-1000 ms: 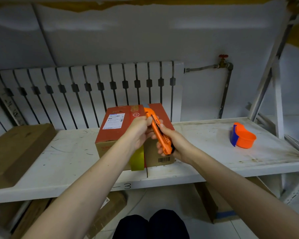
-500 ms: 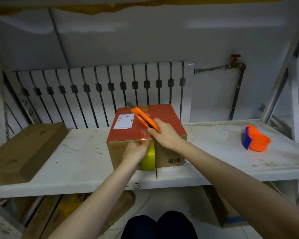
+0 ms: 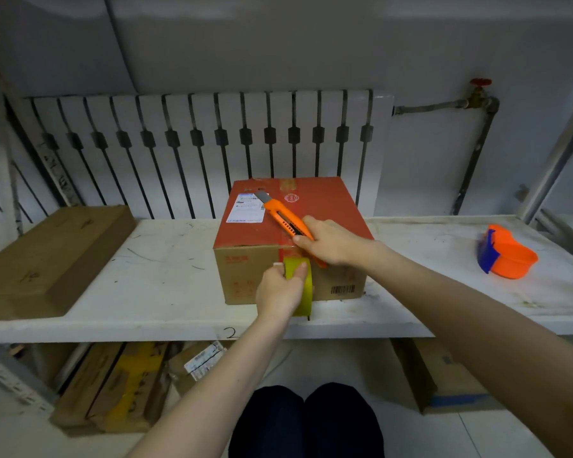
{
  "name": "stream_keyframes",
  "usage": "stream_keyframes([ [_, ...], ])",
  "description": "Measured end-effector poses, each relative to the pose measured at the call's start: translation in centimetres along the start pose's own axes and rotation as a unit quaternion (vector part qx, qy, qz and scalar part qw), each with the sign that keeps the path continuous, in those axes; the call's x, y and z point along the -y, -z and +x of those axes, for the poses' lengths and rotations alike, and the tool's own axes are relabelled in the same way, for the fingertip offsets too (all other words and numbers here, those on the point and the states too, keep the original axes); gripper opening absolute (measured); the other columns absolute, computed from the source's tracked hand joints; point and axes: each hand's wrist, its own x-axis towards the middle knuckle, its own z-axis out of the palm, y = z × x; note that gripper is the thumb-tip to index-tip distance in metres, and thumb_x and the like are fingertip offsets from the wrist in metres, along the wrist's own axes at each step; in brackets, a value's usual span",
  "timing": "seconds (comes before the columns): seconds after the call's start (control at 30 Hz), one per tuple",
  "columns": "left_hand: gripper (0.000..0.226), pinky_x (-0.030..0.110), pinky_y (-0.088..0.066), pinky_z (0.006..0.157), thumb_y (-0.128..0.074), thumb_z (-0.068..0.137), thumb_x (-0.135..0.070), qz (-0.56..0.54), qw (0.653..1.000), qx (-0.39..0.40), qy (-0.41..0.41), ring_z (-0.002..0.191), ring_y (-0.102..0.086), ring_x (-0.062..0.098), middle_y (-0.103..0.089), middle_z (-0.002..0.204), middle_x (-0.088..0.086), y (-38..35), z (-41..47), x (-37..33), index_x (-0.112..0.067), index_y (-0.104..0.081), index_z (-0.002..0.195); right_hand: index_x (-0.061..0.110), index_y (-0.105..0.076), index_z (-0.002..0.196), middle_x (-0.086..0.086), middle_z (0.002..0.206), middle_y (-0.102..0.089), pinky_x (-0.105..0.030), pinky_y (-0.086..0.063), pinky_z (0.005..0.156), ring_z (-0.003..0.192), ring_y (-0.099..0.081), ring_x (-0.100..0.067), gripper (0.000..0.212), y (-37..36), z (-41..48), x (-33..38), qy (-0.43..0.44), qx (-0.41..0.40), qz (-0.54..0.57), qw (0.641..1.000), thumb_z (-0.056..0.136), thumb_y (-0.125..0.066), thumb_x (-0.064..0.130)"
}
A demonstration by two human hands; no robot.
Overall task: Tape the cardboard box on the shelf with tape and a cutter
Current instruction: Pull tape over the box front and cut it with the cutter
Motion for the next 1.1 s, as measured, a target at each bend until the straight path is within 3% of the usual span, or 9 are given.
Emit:
stream_keyframes([
  [0.13, 0.033, 0.044, -0.05, 0.093, -0.062, 0.083, -0.046, -0.044, 0.996, 0.004, 0.072, 0.097, -0.064, 0.032, -0.068, 0.097, 0.009, -0.2, 0.1, 1.9, -0.013, -0.063, 0.087, 0.017, -0.039, 0.096, 0.003, 0.073, -0.049, -0.021, -0.036, 0.051, 0.06, -0.049, -0.01, 0.017, 0.2, 0.0, 0.4, -0.002, 0.008, 0.002, 1.0, 0.098, -0.043, 0.033],
  [0.27, 0.036, 0.033, -0.045, 0.076, -0.07, 0.08, -0.04, -0.069, 0.994, -0.005, 0.086, 0.075, -0.059, 0.028, -0.058, 0.072, 0.008, -0.1, 0.7, 1.8, -0.016, -0.051, 0.061, 0.017, -0.038, 0.098, 0.003, 0.073, -0.049, -0.02, -0.035, 0.051, 0.06, -0.049, -0.01, 0.017, 0.1, -0.2, 0.3, 0.0, 0.01, 0.004, 1.0, 0.098, -0.043, 0.033],
  [0.33, 0.027, 0.036, -0.051, 0.086, -0.072, 0.078, -0.039, -0.073, 0.995, -0.004, 0.073, 0.084, -0.063, 0.028, -0.065, 0.083, 0.005, 0.0, 0.7, 1.8, -0.013, -0.065, 0.081, 0.017, -0.038, 0.098, 0.003, 0.073, -0.05, -0.02, -0.037, 0.051, 0.06, -0.05, -0.01, 0.016, 0.1, -0.3, 0.4, 0.002, 0.009, 0.012, 1.0, 0.098, -0.043, 0.032],
  [0.43, 0.045, 0.04, -0.048, 0.095, -0.071, 0.079, -0.038, -0.04, 0.997, 0.0, 0.059, 0.097, -0.057, 0.023, -0.058, 0.103, -0.001, 0.1, 0.8, 1.5, -0.012, -0.055, 0.113, 0.018, -0.037, 0.102, 0.003, 0.075, -0.051, -0.019, -0.036, 0.051, 0.06, -0.05, -0.009, 0.015, -0.2, -0.5, 0.2, 0.004, 0.008, 0.037, 0.999, 0.098, -0.043, 0.031],
  [0.6, 0.015, 0.043, -0.05, 0.095, -0.071, 0.079, -0.031, -0.044, 0.998, 0.016, 0.05, 0.097, -0.063, 0.025, -0.068, 0.104, 0.0, 0.1, 1.3, 1.4, -0.022, -0.062, 0.086, 0.009, -0.038, 0.124, -0.001, 0.081, -0.056, -0.022, -0.043, 0.054, 0.066, -0.054, -0.013, 0.034, -0.7, -0.7, -0.2, -0.004, -0.003, 0.06, 0.998, 0.098, -0.044, 0.03],
  [0.77, 0.013, 0.046, -0.052, 0.094, -0.072, 0.078, -0.025, -0.071, 0.996, 0.009, 0.06, 0.095, -0.065, 0.026, -0.069, 0.094, 0.0, -0.1, 1.6, 1.6, -0.024, -0.06, 0.076, 0.017, -0.038, 0.106, 0.004, 0.076, -0.05, -0.02, -0.039, 0.054, 0.063, -0.051, -0.01, 0.017, -0.7, -0.6, -0.4, 0.0, -0.008, 0.072, 0.997, 0.098, -0.045, 0.03],
  [0.9, 0.012, 0.041, -0.055, 0.089, -0.069, 0.081, -0.015, -0.107, 0.99, 0.011, 0.089, 0.07, -0.064, 0.019, -0.065, 0.07, -0.002, 0.0, 1.5, 1.4, -0.02, -0.062, 0.073, 0.018, -0.038, 0.103, -0.001, 0.083, -0.054, -0.021, -0.041, 0.055, 0.066, -0.052, -0.012, 0.016, -0.7, -0.6, -0.5, 0.007, -0.009, 0.067, 0.998, 0.097, -0.046, 0.031],
  [1.03, 0.01, 0.038, -0.056, 0.083, -0.067, 0.081, -0.013, -0.12, 0.988, 0.0, 0.095, 0.069, -0.063, 0.02, -0.065, 0.07, 0.0, -0.2, 1.3, 1.2, -0.019, -0.063, 0.074, 0.019, -0.039, 0.103, -0.003, 0.088, -0.053, -0.021, -0.039, 0.058, 0.069, -0.05, -0.011, 0.014, -0.3, -0.9, -0.5, 0.005, 0.001, 0.077, 0.997, 0.097, -0.046, 0.03],
  [1.1, 0.011, 0.04, -0.055, 0.085, -0.066, 0.079, -0.013, -0.118, 0.988, -0.008, 0.1, 0.079, -0.065, 0.025, -0.067, 0.077, 0.003, -0.3, 1.3, 1.1, -0.02, -0.064, 0.071, 0.019, -0.039, 0.103, 0.0, 0.085, -0.051, -0.021, -0.038, 0.057, 0.068, -0.049, -0.009, 0.013, -0.2, -1.1, -0.4, 0.008, 0.0, 0.072, 0.997, 0.097, -0.046, 0.029],
])
